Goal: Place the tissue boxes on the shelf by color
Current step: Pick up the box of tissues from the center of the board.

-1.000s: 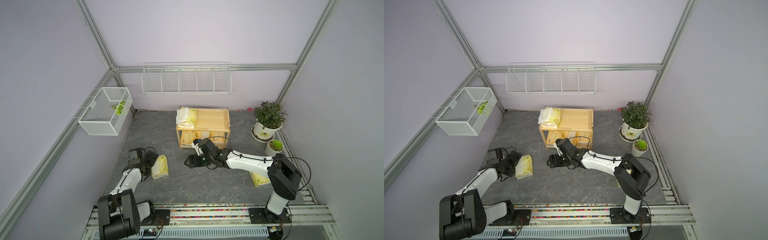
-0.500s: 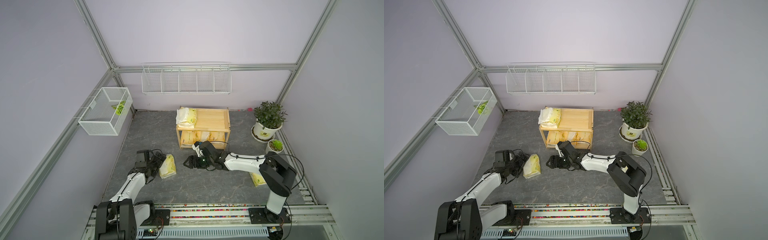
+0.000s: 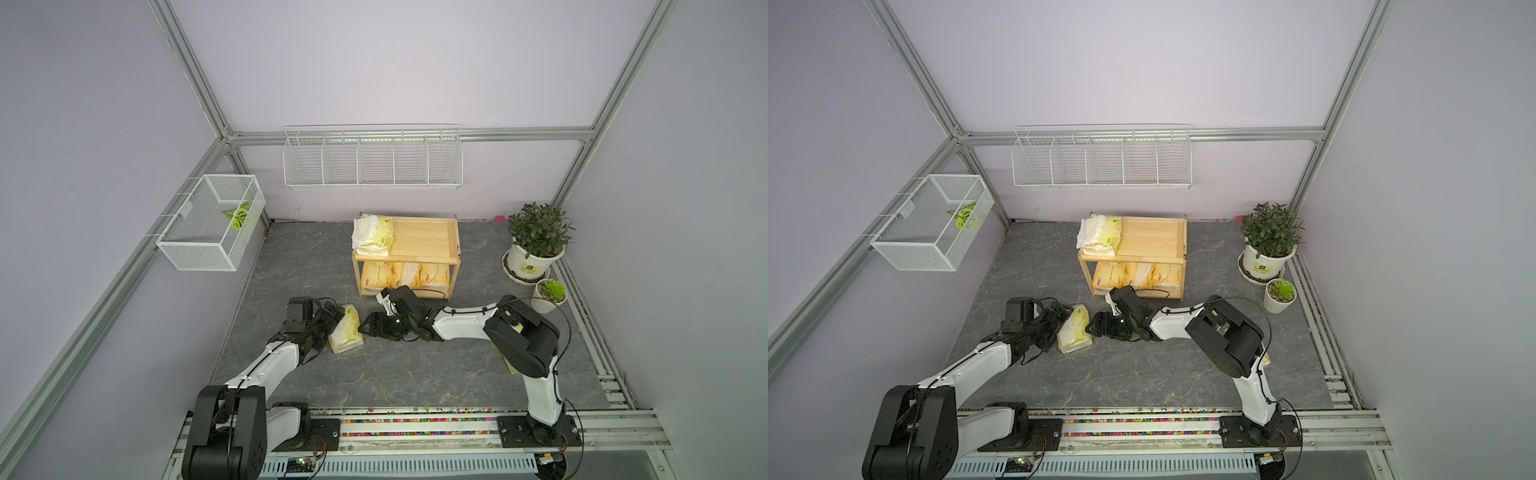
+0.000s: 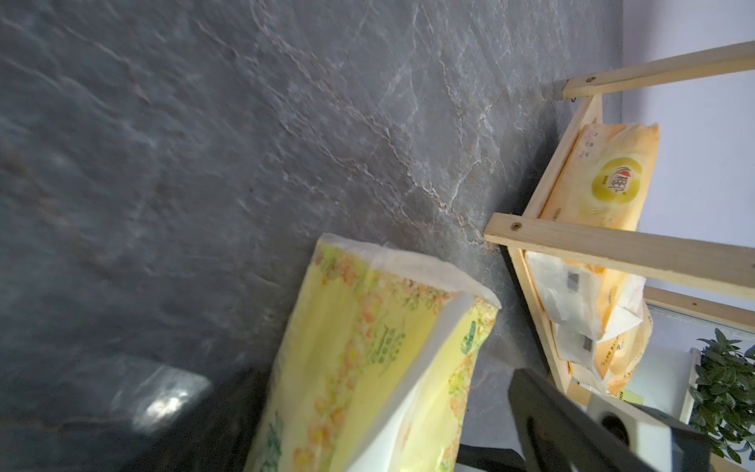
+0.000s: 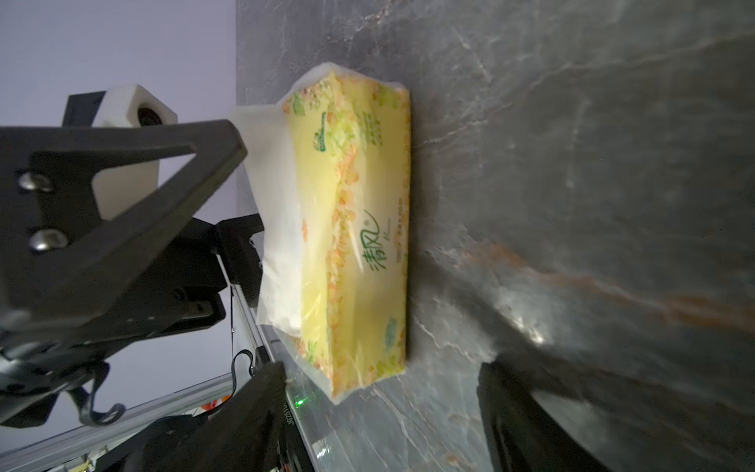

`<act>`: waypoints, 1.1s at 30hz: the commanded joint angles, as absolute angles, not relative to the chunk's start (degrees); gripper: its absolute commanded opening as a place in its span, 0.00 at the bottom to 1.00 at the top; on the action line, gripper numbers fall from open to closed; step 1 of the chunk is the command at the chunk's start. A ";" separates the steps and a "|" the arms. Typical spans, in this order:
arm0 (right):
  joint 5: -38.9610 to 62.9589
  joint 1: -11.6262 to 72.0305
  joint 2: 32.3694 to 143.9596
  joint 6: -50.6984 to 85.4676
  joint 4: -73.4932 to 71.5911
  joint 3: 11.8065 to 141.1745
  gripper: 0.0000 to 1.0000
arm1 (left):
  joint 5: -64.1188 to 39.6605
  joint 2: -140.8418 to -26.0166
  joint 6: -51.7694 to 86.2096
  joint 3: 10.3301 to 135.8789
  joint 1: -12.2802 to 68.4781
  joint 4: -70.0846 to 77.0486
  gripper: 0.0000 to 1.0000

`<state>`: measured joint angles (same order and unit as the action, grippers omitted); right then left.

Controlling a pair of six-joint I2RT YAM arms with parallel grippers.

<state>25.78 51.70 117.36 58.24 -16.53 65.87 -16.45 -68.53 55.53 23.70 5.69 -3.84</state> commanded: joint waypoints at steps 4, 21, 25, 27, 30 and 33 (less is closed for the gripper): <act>29.29 51.85 122.89 62.58 -21.09 69.35 0.78 | -15.42 -68.97 55.94 23.56 6.15 -4.18 1.00; 35.16 54.14 128.05 69.09 -31.55 71.61 0.64 | -15.12 -69.82 55.83 23.20 7.12 -3.56 1.00; 35.07 54.05 126.17 68.82 -32.60 69.46 0.48 | -14.95 -68.88 55.63 23.70 7.12 -4.65 1.00; 35.02 53.96 125.20 68.82 -33.09 68.39 0.40 | -14.52 -68.13 55.17 24.46 7.12 -5.84 1.00; 35.07 53.88 123.56 68.51 -33.20 67.03 0.30 | -14.07 -66.57 54.36 25.90 7.12 -7.95 1.00; 35.07 53.87 121.64 68.16 -33.01 65.96 0.25 | -13.24 -64.71 53.48 27.94 7.12 -10.51 1.00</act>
